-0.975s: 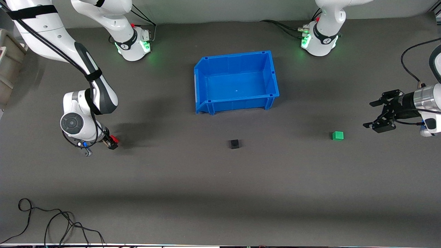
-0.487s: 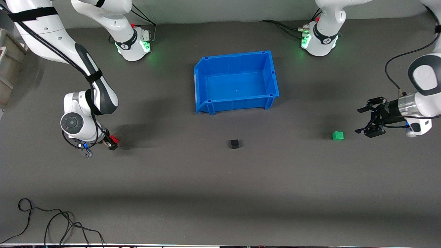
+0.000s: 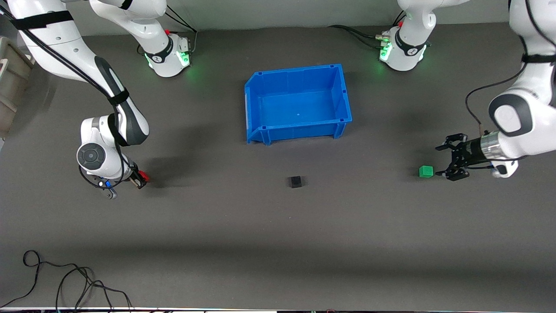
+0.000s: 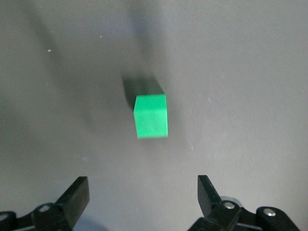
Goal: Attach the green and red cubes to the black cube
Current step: 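Carry the red cube toward the black cube while the left gripper grasps the green cube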
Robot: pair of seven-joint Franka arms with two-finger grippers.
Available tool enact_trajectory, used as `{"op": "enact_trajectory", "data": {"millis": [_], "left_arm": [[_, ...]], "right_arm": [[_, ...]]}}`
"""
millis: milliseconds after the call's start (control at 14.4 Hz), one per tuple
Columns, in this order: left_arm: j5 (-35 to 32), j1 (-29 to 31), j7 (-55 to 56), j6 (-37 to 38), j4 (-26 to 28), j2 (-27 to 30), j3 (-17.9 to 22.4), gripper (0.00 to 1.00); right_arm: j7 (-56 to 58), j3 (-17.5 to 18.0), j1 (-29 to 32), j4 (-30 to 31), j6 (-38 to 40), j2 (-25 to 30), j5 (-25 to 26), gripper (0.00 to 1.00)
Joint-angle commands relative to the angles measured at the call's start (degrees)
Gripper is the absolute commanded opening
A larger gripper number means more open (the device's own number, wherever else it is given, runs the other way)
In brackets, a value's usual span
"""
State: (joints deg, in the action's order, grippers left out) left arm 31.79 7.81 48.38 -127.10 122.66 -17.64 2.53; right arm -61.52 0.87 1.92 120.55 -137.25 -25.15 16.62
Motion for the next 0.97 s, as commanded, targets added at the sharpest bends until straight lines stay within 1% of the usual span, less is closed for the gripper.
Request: {"op": "enact_trajectory", "data": {"millis": [0, 70, 209, 278, 418, 487, 557, 627, 696, 766, 905], "left_arm": [[2.4, 0.4, -0.2, -4.4, -0.4, -4.1, -0.2, 1.00], [2.9, 0.4, -0.2, -6.2, -0.4, -5.5, -0.2, 1.00], [4.0, 0.4, -0.3, -8.2, -0.6, -7.3, -0.2, 1.00], [4.1, 0.4, -0.3, -8.8, -0.6, -7.6, -0.2, 1.00], [4.2, 0.4, -0.3, -9.0, -0.8, -8.4, -0.2, 1.00], [4.2, 0.3, -0.3, -9.2, -0.8, -8.6, -0.3, 0.97], [4.3, 0.3, -0.3, -9.1, -0.8, -8.7, -0.3, 0.83], [4.4, 0.3, -0.3, -9.0, -0.8, -8.7, -0.3, 0.60], [4.4, 0.3, -0.3, -8.9, -0.8, -8.6, -0.3, 0.41], [4.4, 0.1, -0.3, -8.6, -0.8, -8.5, -0.3, 0.29], [4.4, 0.2, -0.3, -8.0, -0.9, -8.0, -0.3, 0.22]], "right_arm": [[-3.3, 0.4, -0.6, -2.3, 4.4, 1.4, -0.8, 0.24], [-6.0, 1.7, -1.1, -3.8, 6.9, 1.6, -3.0, 0.24], [-10.4, 4.8, -1.7, -6.5, 9.3, 1.6, -8.2, 0.24], [-12.8, 6.2, -2.0, -7.3, 9.3, 1.6, -10.9, 0.24], [-17.4, 8.2, -2.2, -9.1, 9.3, 1.3, -14.6, 0.24], [-19.8, 9.0, -2.3, -9.6, 9.2, 1.0, -16.1, 0.24], [-22.6, 10.4, -2.6, -10.7, 9.0, 0.3, -18.1, 0.24], [-26.2, 11.5, -3.5, -12.7, 8.8, -1.2, -19.7, 0.24], [-31.8, 12.2, -5.5, -15.3, 8.8, -3.1, -20.0, 0.24], [-37.2, 12.4, -8.6, -18.7, 8.8, -5.0, -19.9, 0.24], [-46.1, 12.4, -14.0, -25.7, 9.1, -8.8, -20.1, 0.24]]}}
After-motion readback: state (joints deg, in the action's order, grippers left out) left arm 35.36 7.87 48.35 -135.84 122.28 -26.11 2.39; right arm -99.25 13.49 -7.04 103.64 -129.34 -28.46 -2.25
